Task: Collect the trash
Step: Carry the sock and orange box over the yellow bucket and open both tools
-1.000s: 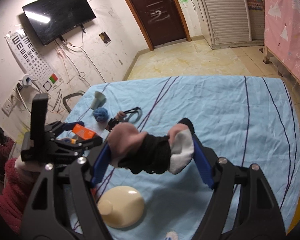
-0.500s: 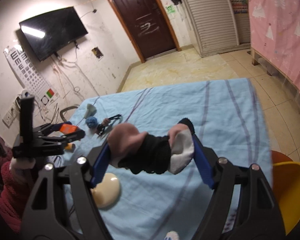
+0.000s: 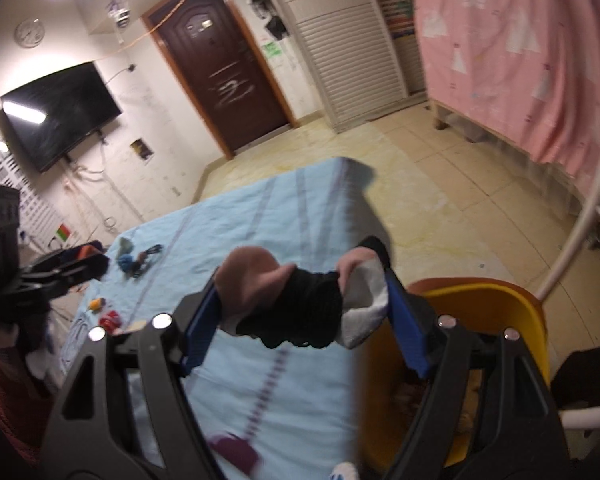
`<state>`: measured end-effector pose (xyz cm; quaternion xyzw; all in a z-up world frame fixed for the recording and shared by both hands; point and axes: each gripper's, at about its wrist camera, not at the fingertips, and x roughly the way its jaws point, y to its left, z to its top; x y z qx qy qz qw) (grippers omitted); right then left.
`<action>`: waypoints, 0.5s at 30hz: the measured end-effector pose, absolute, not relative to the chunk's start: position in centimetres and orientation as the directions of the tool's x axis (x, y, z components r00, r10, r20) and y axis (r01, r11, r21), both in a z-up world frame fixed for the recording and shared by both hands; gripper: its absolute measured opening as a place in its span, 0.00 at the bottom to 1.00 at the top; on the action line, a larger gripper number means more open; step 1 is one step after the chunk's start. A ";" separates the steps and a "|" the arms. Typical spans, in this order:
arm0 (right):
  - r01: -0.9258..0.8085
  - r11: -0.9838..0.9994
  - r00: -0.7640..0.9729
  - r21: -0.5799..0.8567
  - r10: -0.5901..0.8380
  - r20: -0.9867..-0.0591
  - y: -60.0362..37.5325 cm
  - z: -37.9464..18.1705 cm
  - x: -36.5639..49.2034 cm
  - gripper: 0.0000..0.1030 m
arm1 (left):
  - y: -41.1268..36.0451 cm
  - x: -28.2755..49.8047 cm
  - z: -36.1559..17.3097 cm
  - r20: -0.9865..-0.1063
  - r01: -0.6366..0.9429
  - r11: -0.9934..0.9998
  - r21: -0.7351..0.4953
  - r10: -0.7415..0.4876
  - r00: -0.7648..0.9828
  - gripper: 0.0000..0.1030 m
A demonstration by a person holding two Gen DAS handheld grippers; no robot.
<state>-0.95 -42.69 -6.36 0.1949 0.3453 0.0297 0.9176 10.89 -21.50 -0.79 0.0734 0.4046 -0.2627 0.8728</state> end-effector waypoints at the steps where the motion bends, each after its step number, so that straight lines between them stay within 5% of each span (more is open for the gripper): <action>1: 0.099 0.921 0.761 0.378 0.175 -0.625 -43.6 -6.7 -1.6 0.71 | -22.9 10.5 -0.7 -0.745 0.537 0.839 -0.088 -0.413 0.524 0.82; 15: 0.221 0.875 0.756 0.432 0.126 -0.643 -51.1 -11.3 -5.1 0.72 | -34.1 7.3 -2.2 -0.780 0.654 0.751 -0.092 -0.463 0.422 0.82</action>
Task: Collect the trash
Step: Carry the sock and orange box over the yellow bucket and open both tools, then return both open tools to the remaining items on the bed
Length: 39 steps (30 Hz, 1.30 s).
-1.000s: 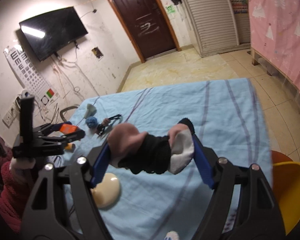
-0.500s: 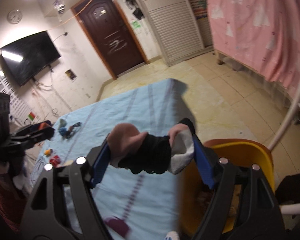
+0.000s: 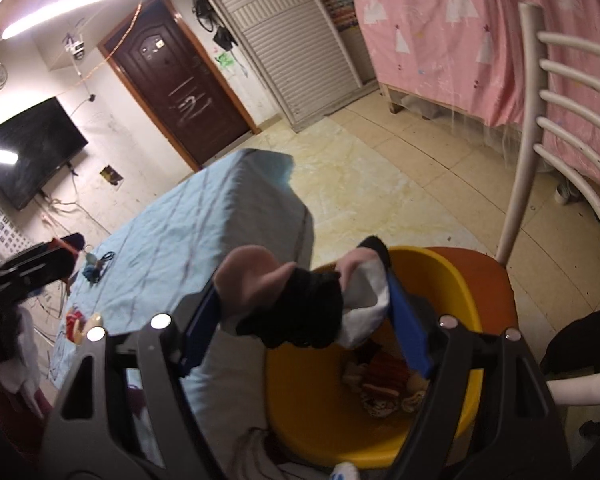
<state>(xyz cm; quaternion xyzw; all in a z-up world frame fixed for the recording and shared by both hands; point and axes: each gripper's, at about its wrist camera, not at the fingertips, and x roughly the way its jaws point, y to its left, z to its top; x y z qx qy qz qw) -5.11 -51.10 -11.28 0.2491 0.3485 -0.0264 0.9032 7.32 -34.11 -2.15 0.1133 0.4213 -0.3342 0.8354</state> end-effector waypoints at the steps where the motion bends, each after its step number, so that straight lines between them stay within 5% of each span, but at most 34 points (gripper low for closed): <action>1: 0.228 0.874 0.754 0.429 0.120 -0.645 -51.4 -11.5 -5.3 0.72 | -35.0 7.2 -2.4 -0.785 0.659 0.746 -0.097 -0.464 0.410 0.82; 21: 0.293 0.877 0.684 0.380 0.085 -0.724 -54.2 -16.9 -5.5 0.80 | -46.0 5.3 -7.0 -0.842 0.723 0.677 -0.137 -0.464 0.275 0.82; 39: 0.347 0.857 0.698 0.380 0.035 -0.716 -55.4 -16.4 -6.7 0.80 | -46.1 4.9 -7.1 -0.845 0.713 0.682 -0.161 -0.468 0.257 0.88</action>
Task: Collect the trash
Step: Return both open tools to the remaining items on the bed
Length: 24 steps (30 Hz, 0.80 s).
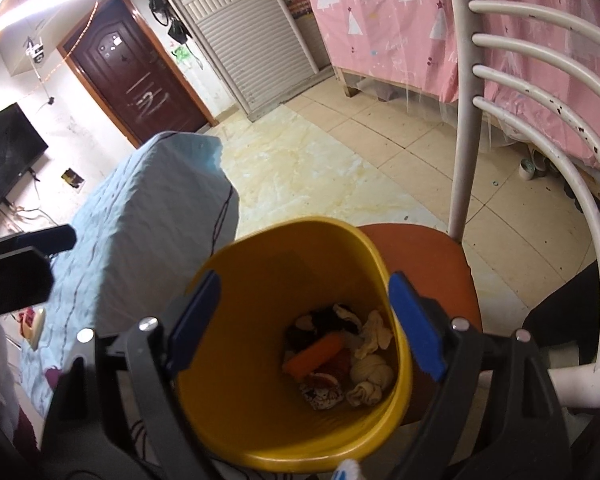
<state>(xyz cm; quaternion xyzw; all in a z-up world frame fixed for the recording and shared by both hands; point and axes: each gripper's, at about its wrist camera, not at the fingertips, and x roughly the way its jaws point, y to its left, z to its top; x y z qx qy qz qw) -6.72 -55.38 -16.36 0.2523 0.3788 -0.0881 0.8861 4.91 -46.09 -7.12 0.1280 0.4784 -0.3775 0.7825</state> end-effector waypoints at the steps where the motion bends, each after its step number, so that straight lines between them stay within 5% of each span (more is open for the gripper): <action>1: 0.347 0.857 0.698 0.381 0.035 -0.715 -55.2 -16.3 -6.7 0.80 | -45.7 4.8 -6.8 -0.840 0.713 0.682 -0.160 -0.474 0.265 0.88; 24: 0.113 0.939 0.751 0.326 0.134 -0.647 -42.4 -8.7 -2.7 0.85 | -29.3 6.7 0.3 -0.737 0.610 0.784 -0.115 -0.479 0.477 0.90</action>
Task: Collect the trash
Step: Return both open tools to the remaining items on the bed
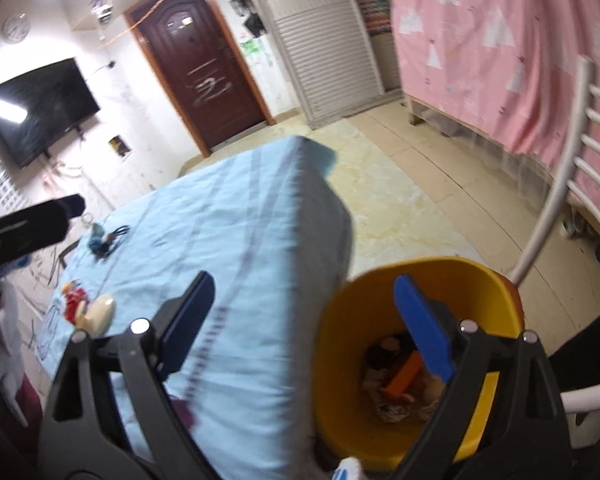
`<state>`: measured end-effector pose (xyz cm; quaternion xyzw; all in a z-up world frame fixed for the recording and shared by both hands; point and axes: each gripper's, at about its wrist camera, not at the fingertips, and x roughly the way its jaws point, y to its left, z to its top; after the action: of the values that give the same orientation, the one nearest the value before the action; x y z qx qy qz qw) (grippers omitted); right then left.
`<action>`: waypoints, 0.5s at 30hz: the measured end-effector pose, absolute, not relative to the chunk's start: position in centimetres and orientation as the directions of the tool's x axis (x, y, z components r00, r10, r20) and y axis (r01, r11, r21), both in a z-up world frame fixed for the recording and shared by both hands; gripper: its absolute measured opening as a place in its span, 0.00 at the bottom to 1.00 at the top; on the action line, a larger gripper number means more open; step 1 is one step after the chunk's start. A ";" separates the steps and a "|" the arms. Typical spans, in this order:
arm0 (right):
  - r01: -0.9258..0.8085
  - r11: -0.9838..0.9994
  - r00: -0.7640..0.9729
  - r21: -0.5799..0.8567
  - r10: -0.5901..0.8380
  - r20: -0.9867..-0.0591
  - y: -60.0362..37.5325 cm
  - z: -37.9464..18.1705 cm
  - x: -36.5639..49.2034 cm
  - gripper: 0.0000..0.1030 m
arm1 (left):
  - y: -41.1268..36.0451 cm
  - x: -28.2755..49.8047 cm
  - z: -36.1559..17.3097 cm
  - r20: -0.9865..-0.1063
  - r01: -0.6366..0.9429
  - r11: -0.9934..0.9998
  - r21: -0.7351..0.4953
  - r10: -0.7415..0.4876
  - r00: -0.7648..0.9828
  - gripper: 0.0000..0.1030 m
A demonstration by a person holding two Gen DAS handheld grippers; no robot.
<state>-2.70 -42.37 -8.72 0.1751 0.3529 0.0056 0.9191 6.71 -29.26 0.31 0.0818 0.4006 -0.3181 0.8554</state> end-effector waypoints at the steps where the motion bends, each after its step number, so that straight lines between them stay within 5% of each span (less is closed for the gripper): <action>1: 0.099 0.942 0.750 0.321 0.142 -0.647 -41.5 -8.5 -2.4 0.85 | -27.9 6.9 0.5 -0.733 0.596 0.795 -0.115 -0.473 0.489 0.90; 15: -0.092 0.955 0.694 0.283 0.265 -0.669 -30.1 -7.9 0.6 0.85 | -13.0 8.4 -0.1 -0.729 0.406 0.907 -0.106 -0.349 0.589 0.90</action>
<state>0.61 -30.10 -7.94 0.1146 0.3786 0.0977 0.9132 8.42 -12.96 -0.12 0.0359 0.4009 -0.2121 0.8905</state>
